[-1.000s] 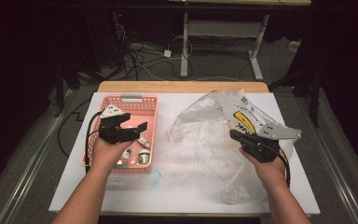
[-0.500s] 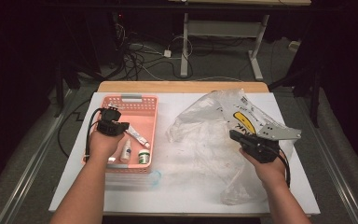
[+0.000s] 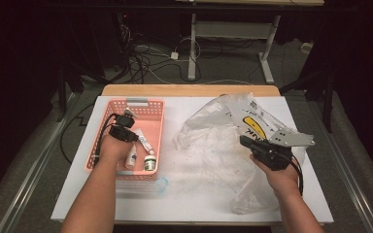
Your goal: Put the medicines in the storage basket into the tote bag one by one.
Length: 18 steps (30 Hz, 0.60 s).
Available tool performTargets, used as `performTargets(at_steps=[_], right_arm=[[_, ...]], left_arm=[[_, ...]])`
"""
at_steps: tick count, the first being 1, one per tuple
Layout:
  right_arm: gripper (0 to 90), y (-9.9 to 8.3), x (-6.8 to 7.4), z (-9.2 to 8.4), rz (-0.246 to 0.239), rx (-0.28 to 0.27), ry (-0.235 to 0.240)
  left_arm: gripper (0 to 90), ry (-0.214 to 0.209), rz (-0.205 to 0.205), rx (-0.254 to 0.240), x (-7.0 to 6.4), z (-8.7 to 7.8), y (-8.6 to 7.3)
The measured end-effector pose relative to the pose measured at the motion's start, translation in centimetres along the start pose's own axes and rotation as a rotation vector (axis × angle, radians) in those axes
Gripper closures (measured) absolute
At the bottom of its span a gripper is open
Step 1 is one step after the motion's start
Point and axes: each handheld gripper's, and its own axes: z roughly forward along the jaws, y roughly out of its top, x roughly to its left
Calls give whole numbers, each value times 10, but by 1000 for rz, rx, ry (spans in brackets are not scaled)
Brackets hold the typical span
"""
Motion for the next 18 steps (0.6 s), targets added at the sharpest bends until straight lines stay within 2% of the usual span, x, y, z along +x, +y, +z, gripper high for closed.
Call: performTargets(at_steps=[2,10,14,18], right_arm=[[900,0,0,0,-1,1,0],[900,0,-2,-1,3,-4,-2],[900,-1,-3,-2,4,-1,-3],[900,-2,-1,-2,-1,5,-2]], left_arm=[[880,-1,1,-5,-1,2,3],[880,-18,60,-32,-16,14,28],[879,-13,67,-59,-19,9,28],[878,-1,79,-87,-16,-4,20]])
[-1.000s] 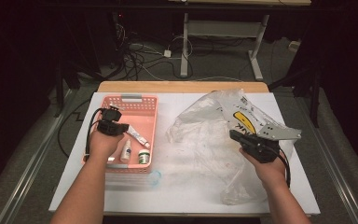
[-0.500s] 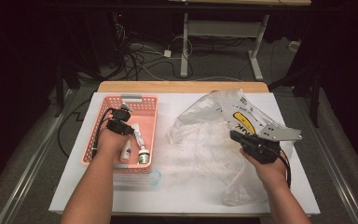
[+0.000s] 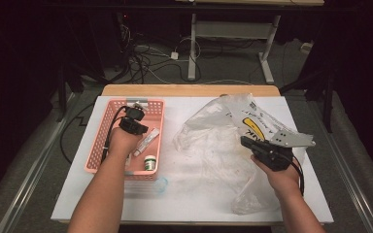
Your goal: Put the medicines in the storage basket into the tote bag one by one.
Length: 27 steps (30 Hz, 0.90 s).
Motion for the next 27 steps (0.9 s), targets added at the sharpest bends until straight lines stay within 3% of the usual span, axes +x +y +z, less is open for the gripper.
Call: performTargets(at_steps=[3,6,7,10,13,15,16,19,20,21,23,27], right_arm=[[900,0,1,0,-12,3,-3],[900,0,2,0,-11,3,-3],[900,0,3,1,-11,4,-3],[900,0,2,1,-6,9,-3],[900,-1,2,1,-5,5,-5],[900,-1,1,1,-2,8,-6],[900,-1,1,1,-2,8,-6],[900,-2,1,1,-5,11,-8],[900,-2,1,1,-7,12,-4],[900,-2,1,1,-7,12,-4],[900,-2,1,2,-6,12,-3],[900,-2,2,2,-7,13,-2]], left_arm=[[878,-1,-2,-23,4,-12,-8],[878,-14,-49,-66,10,-23,-15],[878,-20,-42,-70,11,-25,-17],[876,-31,-28,-80,9,-29,-22],[874,-71,-55,-92,8,-28,-28],[838,-79,-49,-91,6,-26,-29],[838,-93,-46,-86,5,-25,-29],[697,-118,-43,-66,1,-20,-27],[577,-116,-34,-59,-1,-18,-26],[577,-104,-26,-45,-3,-16,-26],[493,-90,-4,-8,-7,-9,-24],[493,-72,25,61,-12,2,-23]])
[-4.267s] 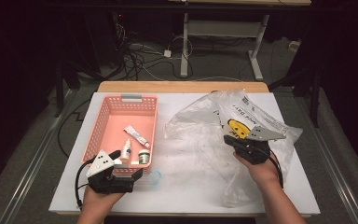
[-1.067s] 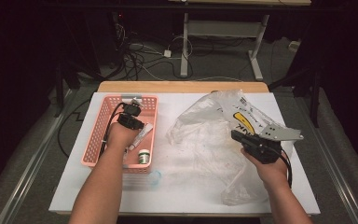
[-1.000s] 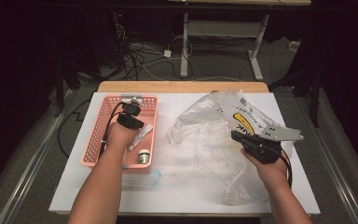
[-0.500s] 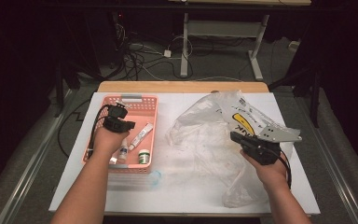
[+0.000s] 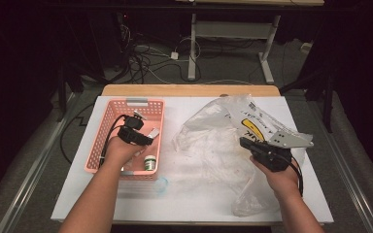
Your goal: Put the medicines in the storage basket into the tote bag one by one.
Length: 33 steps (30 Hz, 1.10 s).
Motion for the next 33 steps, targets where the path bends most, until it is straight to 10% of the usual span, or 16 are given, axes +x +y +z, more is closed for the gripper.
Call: performTargets(at_steps=[5,33], right_arm=[[900,0,0,0,1,-3,0],[900,0,1,-3,-2,-13,2]], left_arm=[[556,44,38,63,-5,8,1],[689,47,-8,8,-2,2,4]])
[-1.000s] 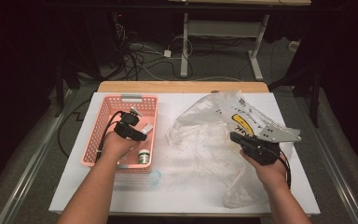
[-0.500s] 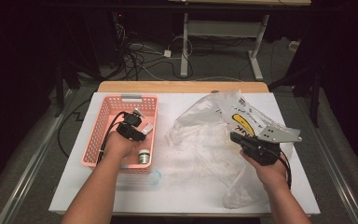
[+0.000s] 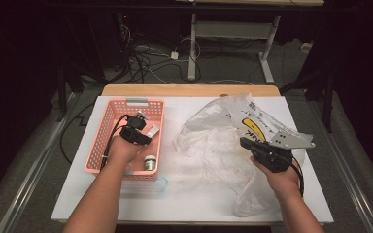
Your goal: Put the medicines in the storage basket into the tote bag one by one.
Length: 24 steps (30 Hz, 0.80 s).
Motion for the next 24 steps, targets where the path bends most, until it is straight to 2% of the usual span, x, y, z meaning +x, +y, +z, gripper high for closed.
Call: performTargets(at_steps=[4,12,24], right_arm=[[900,0,0,0,-1,-4,-2],[900,1,0,-1,1,-10,-3],[900,1,-1,-2,-1,-16,-6]], left_arm=[[689,0,-10,-11,2,-4,-1],[689,-9,-11,-71,2,-15,-2],[689,-35,-5,-195,-5,-32,-8]])
